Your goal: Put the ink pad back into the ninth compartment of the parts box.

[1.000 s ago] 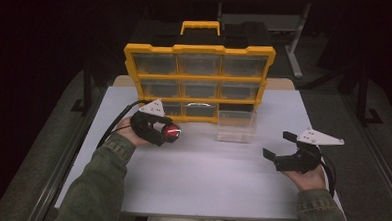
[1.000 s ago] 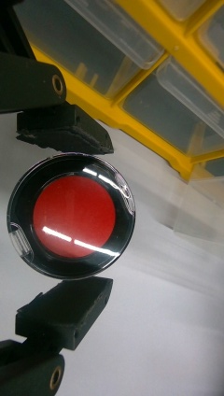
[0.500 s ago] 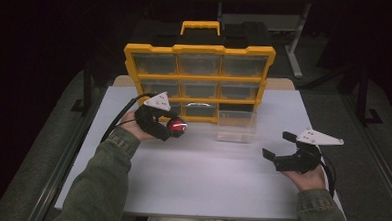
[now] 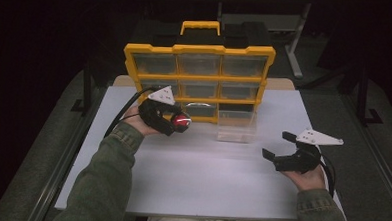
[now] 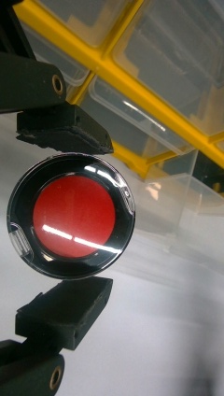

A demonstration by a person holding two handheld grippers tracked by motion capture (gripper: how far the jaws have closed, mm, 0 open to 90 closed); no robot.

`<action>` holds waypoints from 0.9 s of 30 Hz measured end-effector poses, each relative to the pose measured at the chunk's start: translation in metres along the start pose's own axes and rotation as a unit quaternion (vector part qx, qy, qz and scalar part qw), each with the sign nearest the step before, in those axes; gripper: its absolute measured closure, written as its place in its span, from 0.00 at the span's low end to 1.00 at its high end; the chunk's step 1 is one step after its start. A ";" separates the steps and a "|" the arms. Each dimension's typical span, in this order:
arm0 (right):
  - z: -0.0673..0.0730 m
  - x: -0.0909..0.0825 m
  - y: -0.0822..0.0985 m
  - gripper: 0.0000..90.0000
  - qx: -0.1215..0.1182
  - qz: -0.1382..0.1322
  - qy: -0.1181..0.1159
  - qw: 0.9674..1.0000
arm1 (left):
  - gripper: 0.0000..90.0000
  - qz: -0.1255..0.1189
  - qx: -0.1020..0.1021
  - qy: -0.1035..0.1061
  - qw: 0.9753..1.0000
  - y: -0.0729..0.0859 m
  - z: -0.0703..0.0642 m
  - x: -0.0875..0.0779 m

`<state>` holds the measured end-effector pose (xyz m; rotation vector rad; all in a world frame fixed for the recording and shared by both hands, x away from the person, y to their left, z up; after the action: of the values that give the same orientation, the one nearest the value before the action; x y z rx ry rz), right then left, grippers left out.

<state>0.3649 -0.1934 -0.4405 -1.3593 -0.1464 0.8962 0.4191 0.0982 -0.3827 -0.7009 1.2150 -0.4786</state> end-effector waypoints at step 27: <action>0.000 0.001 0.001 0.00 0.000 0.003 -0.002 1.000 | 0.33 -0.015 0.014 0.009 1.000 -0.040 0.006 0.011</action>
<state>0.3648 -0.1925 -0.4416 -1.3593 -0.1461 0.9031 0.4295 0.0642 -0.3605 -0.6928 1.2134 -0.5269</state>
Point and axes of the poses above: each handheld gripper's, and its own axes: x roughly forward along the jaws, y roughly out of its underside, z roughly to its left, the point moved 10 cm from there along x, roughly forward along the jaws, and after that the axes turned 9 degrees about x, right-handed, at the moved point
